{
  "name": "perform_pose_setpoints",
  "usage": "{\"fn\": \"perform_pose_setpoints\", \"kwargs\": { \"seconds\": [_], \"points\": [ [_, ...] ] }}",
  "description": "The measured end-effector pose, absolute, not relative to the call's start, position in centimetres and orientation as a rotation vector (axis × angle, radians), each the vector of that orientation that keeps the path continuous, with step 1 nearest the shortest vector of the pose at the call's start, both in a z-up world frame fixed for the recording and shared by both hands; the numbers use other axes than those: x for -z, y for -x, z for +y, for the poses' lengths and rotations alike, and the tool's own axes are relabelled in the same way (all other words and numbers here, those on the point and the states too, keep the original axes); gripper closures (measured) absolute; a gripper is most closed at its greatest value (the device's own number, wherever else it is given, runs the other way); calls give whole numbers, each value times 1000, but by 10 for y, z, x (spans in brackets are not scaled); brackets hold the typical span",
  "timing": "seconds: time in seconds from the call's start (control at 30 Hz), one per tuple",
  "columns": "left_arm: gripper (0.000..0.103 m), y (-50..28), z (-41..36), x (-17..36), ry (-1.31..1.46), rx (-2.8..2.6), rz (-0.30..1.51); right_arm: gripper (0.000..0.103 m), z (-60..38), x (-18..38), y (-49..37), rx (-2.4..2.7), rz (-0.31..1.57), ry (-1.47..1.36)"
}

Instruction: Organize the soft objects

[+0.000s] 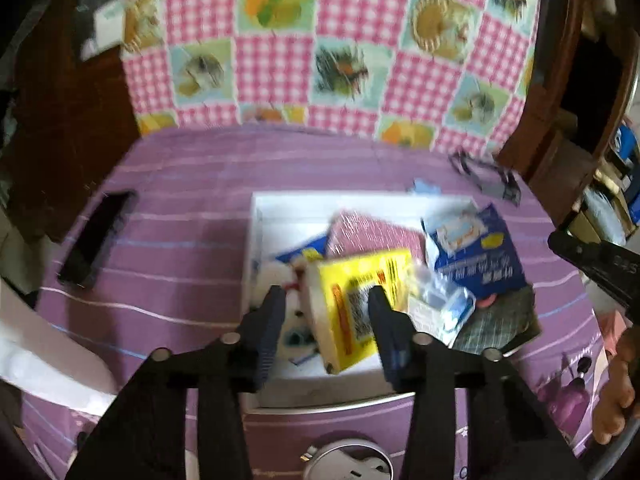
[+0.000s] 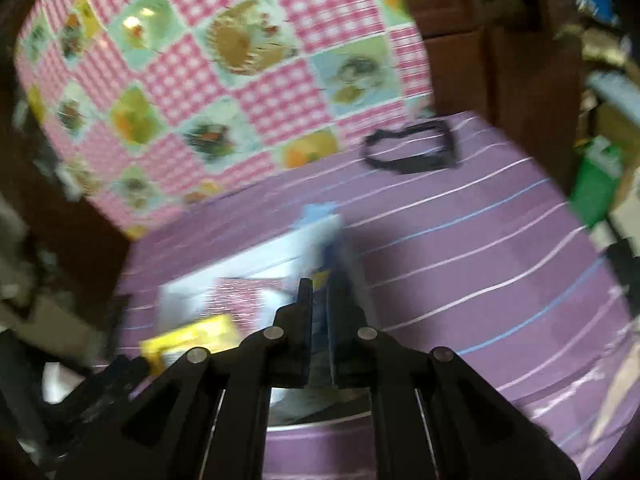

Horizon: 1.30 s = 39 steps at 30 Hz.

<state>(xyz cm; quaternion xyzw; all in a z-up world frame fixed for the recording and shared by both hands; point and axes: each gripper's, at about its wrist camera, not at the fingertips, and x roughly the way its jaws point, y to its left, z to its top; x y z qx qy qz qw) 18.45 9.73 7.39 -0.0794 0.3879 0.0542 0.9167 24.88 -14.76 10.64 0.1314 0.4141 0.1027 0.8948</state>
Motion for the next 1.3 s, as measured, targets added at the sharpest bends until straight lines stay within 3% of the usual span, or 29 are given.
{"fn": "perform_pose_setpoints", "kwargs": {
  "seconds": [0.03, 0.23, 0.53, 0.77, 0.83, 0.9, 1.17, 1.3],
  "points": [
    [72, -189, 96, -67, 170, -98, 823, 95, -144, -100, -252, -181, 871, -239],
    [72, -195, 85, -47, 168, -85, 825, 95, -130, -55, -269, -250, 1028, -282],
    [71, -197, 86, -43, 265, -54, 749, 95, -116, -51, -266, -325, 1037, -315],
    [47, -187, 101, -57, 417, -17, 646, 95, -122, -67, -263, -360, 999, -373],
    [29, -183, 103, -64, 429, -18, 620, 95, -122, -74, -260, -370, 979, -362],
    [23, -178, 102, -72, 407, -41, 584, 95, -119, -82, -256, -389, 959, -343],
    [18, -152, 97, -104, 360, -108, 405, 95, -121, -101, -249, -372, 907, -276],
    [0, -142, 93, -116, 329, -124, 352, 94, -115, -106, -246, -427, 929, -242]
  ]
}}
